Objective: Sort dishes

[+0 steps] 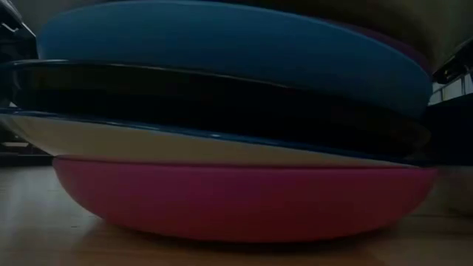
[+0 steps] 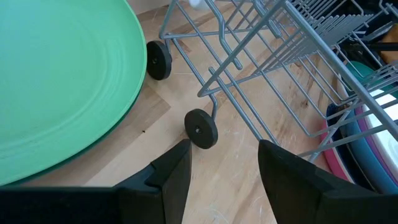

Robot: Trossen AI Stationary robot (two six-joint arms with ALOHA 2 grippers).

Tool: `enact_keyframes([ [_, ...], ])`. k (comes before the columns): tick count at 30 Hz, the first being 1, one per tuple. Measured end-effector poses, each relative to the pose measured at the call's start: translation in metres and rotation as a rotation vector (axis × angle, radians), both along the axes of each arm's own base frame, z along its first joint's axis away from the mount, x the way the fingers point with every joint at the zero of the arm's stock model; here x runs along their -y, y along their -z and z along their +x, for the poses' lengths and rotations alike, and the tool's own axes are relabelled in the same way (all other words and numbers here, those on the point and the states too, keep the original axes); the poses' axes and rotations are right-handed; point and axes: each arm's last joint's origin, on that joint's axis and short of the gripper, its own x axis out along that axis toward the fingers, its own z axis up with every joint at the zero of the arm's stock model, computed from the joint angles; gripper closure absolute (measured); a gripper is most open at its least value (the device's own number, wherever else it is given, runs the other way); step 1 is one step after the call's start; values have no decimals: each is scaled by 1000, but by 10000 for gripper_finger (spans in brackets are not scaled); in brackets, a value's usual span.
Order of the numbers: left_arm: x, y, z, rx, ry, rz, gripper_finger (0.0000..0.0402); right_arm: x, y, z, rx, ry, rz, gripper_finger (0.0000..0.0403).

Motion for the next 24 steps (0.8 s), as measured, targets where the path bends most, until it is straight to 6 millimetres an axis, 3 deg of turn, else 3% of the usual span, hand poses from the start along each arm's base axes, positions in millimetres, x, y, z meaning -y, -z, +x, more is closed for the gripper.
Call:
enact_keyframes([
  [16,0,0,0,-26,57,90,227,0,0,0,0,0,0,243],
  [24,0,0,0,-9,29,48,227,0,0,0,0,0,0,243],
])
